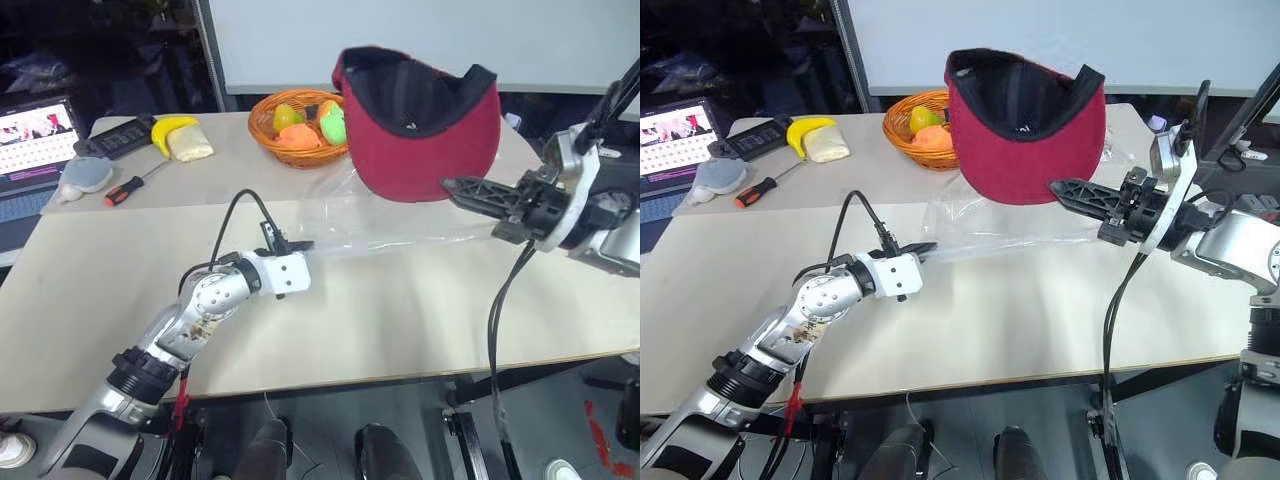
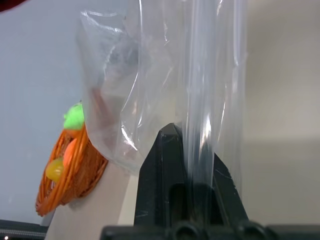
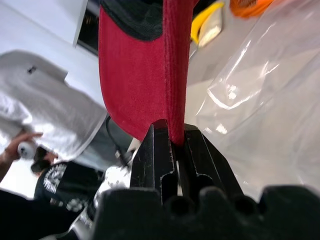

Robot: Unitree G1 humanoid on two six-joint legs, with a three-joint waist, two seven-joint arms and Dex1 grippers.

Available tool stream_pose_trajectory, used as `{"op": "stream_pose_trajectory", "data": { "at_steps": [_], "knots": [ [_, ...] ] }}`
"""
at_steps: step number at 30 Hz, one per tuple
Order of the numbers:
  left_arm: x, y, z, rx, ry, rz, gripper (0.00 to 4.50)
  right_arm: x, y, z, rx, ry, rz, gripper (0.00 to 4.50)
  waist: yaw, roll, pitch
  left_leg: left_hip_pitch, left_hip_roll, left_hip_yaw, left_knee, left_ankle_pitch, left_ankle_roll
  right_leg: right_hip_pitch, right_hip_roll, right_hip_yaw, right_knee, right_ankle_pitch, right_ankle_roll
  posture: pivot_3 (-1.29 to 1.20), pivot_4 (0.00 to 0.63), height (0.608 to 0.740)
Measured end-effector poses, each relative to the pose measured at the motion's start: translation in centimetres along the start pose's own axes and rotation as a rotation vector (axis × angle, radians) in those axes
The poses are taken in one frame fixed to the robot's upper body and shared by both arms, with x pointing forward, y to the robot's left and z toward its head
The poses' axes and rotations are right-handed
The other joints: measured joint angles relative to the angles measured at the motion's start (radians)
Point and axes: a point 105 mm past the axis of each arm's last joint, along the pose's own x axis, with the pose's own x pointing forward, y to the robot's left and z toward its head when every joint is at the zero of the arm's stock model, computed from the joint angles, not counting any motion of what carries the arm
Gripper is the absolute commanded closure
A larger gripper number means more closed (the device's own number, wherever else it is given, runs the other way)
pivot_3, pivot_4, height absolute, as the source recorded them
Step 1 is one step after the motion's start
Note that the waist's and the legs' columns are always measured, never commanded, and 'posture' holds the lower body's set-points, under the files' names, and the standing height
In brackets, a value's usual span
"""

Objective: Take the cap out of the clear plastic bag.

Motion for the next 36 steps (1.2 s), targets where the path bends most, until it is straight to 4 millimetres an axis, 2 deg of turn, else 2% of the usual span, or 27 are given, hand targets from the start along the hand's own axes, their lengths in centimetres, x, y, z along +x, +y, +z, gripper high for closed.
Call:
{"op": "stream_pose_trajectory", "data": {
  "at_steps": [4, 6, 8, 10, 12, 13, 18, 22, 29, 36],
  "knots": [
    [-0.4, -0.6, -1.6, -0.022, 0.052, -0.017, 4.5, 0.6, 0.6, -2.5, 0.003, 0.078, 0.031, 4.48, -0.002, 0.0, 0.0, 0.0, 0.001, 0.0, 0.0, 0.0, 0.0, 0.0, 0.001, 0.0, 0.0, 0.0, 0.0, 0.0, 0.15, 0.74],
    [-0.8, -0.8, -2.9, -0.037, 0.098, -0.018, 4.5, 1.6, 0.9, -4.5, 0.006, 0.122, 0.073, 4.48, -0.007, 0.0, 0.0, 0.0, 0.002, 0.0, 0.0, 0.0, 0.0, 0.0, 0.001, 0.0, 0.0, 0.0, -0.001, 0.0, 0.15, 0.74],
    [-1.3, -0.9, -4.3, -0.053, 0.154, -0.021, 4.5, 2.7, 1.1, -5.6, 0.024, 0.122, 0.105, 4.48, -0.014, 0.0, 0.0, 0.001, 0.002, 0.0, 0.0, 0.0, 0.0, 0.0, 0.002, 0.0, 0.0, 0.001, -0.001, 0.0, 0.15, 0.74],
    [-1.6, -0.9, -5.2, -0.061, 0.192, -0.019, 4.5, 3.7, 1.3, -6.0, 0.033, 0.098, 0.113, 4.48, -0.016, 0.0, 0.0, 0.001, 0.002, 0.0, 0.001, 0.0, 0.0, 0.0, 0.002, 0.0, 0.001, 0.001, -0.001, 0.0, 0.15, 0.74],
    [-2.3, -0.6, -6.5, -0.064, 0.251, -0.008, 4.5, 5.5, 2.0, -6.1, 0.056, 0.027, 0.138, 4.48, -0.023, 0.0, 0.0, 0.001, 0.003, 0.001, 0.0, 0.0, 0.0, -0.001, 0.003, 0.0, 0.001, 0.001, -0.001, 0.0, 0.15, 0.74],
    [-2.9, -0.3, -7.6, -0.072, 0.301, 0.004, 4.5, 7.0, 2.9, -6.1, 0.097, -0.033, 0.171, 4.48, -0.029, 0.0, 0.0, 0.002, 0.003, 0.001, -0.001, 0.0, 0.0, -0.002, 0.004, 0.001, 0.002, 0.002, -0.002, 0.0, 0.15, 0.74],
    [-3.9, 0.4, -9.0, -0.092, 0.365, 0.039, 4.5, 9.6, 4.7, -5.2, 0.169, -0.135, 0.166, 4.48, -0.024, 0.001, 0.0, 0.002, 0.004, 0.001, -0.001, 0.0, 0.0, -0.003, 0.004, 0.001, 0.004, 0.002, -0.002, 0.0, 0.15, 0.74],
    [-4.4, 0.6, -9.5, -0.095, 0.398, 0.053, 4.5, 10.6, 4.3, -5.4, 0.253, -0.167, 0.139, 4.48, -0.02, 0.001, 0.0, 0.003, 0.004, 0.001, -0.002, 0.0, 0.0, -0.003, 0.004, 0.002, 0.004, 0.002, -0.002, 0.0, 0.15, 0.74],
    [-4.8, 0.7, -10.1, -0.093, 0.43, 0.059, 4.5, 13.7, 1.2, -7.9, 0.387, -0.162, 0.072, 4.48, -0.023, 0.002, -0.001, 0.009, 0.006, 0.004, -0.004, 0.0, 0.0, -0.001, 0.008, 0.005, 0.005, 0.003, -0.004, 0.0, 0.15, 0.74],
    [-4.6, 0.7, -9.9, -0.097, 0.424, 0.053, 4.5, 17.0, 0.7, -9.2, 0.363, -0.117, 0.083, 4.48, -0.022, 0.002, -0.001, 0.009, 0.009, 0.005, -0.004, 0.0, 0.0, -0.003, 0.012, 0.007, 0.005, 0.004, -0.006, 0.0, 0.15, 0.74]
  ]
}}
